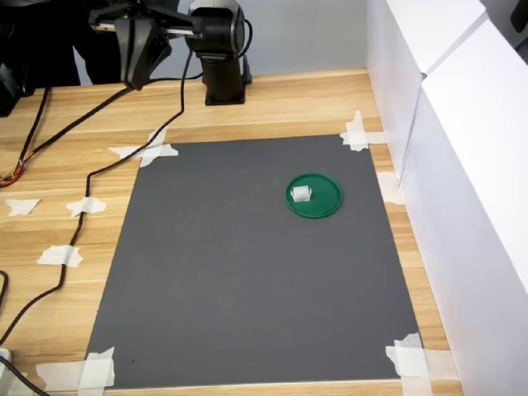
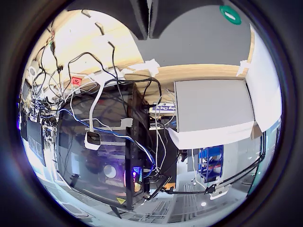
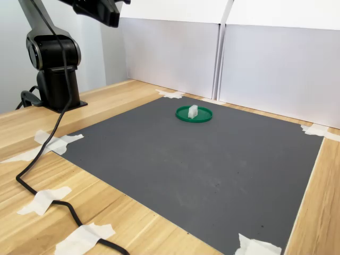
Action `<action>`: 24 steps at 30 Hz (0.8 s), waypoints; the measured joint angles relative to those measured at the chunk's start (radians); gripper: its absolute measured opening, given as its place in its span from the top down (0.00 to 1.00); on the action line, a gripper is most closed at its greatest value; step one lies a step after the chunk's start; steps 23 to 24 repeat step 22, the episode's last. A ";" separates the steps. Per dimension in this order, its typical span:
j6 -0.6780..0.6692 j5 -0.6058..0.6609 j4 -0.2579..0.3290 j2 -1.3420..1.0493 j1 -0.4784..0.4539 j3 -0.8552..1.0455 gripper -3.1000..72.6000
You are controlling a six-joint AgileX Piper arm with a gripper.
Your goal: Grasp a white terminal and put it on the green lid.
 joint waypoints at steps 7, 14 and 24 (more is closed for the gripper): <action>0.011 -0.012 0.037 -0.205 0.000 0.174 0.98; 0.013 -0.012 0.037 -0.372 0.000 0.287 0.98; 0.013 -0.013 0.037 -0.458 0.000 0.366 0.98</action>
